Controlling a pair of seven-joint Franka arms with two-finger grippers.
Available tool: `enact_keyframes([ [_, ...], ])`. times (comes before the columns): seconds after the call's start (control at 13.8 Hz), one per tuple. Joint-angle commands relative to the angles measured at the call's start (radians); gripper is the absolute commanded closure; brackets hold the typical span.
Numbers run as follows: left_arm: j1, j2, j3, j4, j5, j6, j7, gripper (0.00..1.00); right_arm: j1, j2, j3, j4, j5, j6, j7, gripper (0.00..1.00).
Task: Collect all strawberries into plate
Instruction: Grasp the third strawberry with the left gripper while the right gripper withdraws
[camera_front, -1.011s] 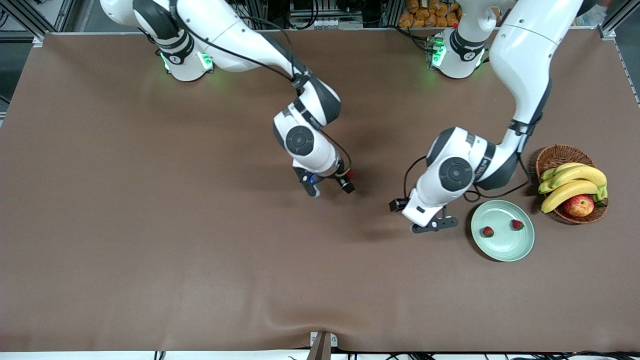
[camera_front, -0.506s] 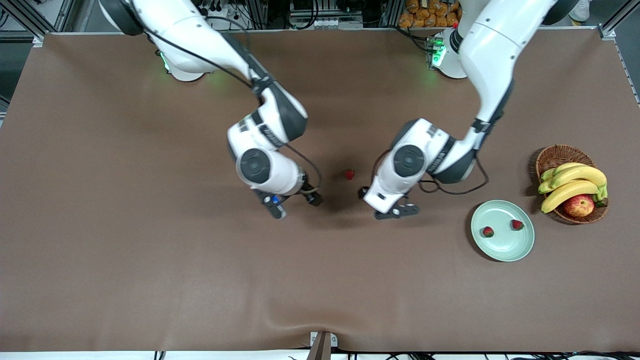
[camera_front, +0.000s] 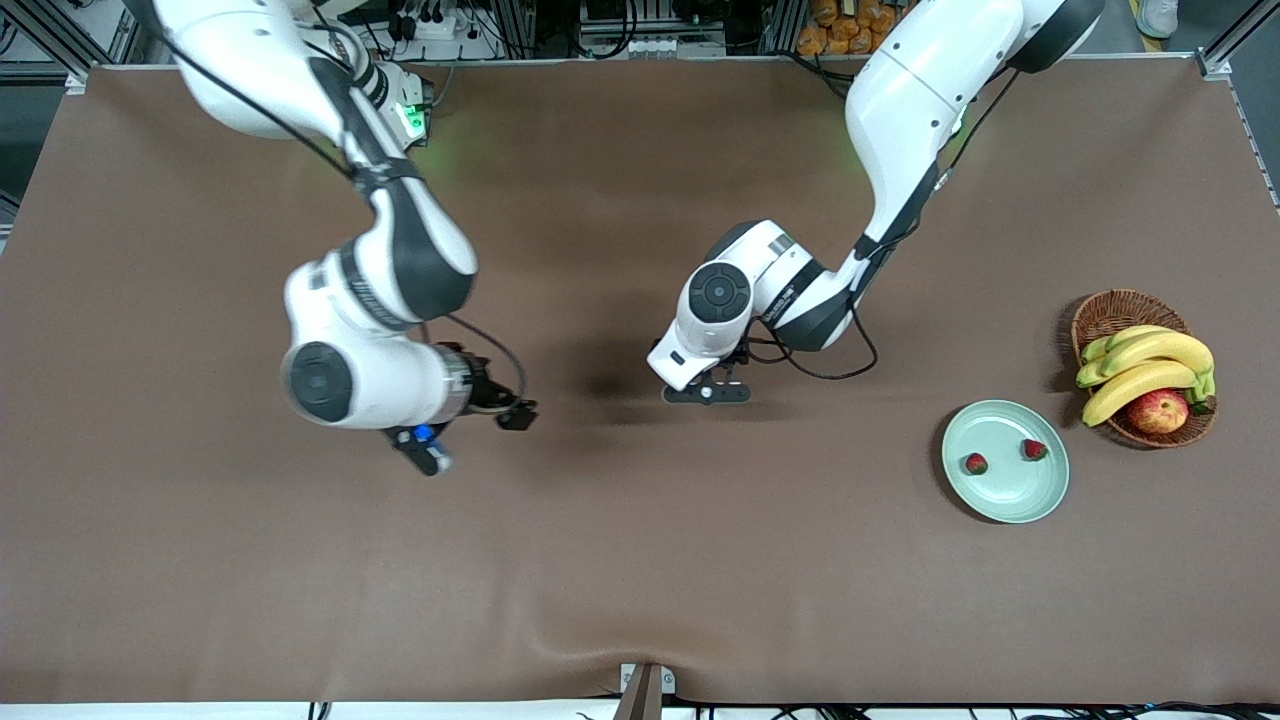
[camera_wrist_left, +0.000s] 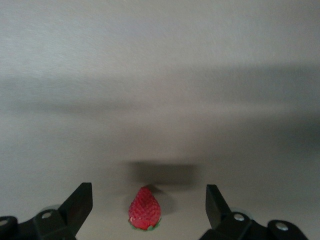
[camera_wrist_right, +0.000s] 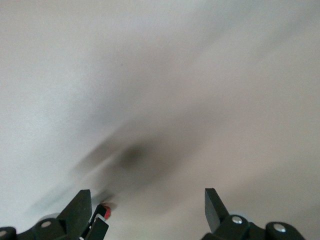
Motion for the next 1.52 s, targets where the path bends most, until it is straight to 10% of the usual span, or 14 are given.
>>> enact_keyframes([
  [0.0, -0.015, 0.021, 0.007, 0.023, 0.028, 0.000, 0.030, 0.00, -0.066, -0.039, 0.018, -0.024, -0.021, -0.043, -0.104, 0.00],
  [0.72, -0.015, 0.011, 0.002, -0.006, 0.026, -0.083, 0.026, 0.33, -0.304, -0.195, 0.020, -0.056, -0.140, -0.228, -0.630, 0.00],
  [0.94, -0.021, 0.011, 0.002, -0.004, 0.026, -0.083, 0.015, 0.62, -0.334, -0.338, 0.020, -0.143, -0.172, -0.231, -0.825, 0.00],
  [1.08, -0.021, 0.011, 0.002, -0.004, 0.026, -0.083, 0.013, 0.98, -0.333, -0.477, 0.020, -0.256, -0.206, -0.219, -0.864, 0.00],
  [1.44, 0.032, -0.040, 0.005, -0.003, 0.016, -0.118, 0.001, 1.00, -0.334, -0.718, 0.025, -0.417, -0.246, -0.222, -0.882, 0.00],
])
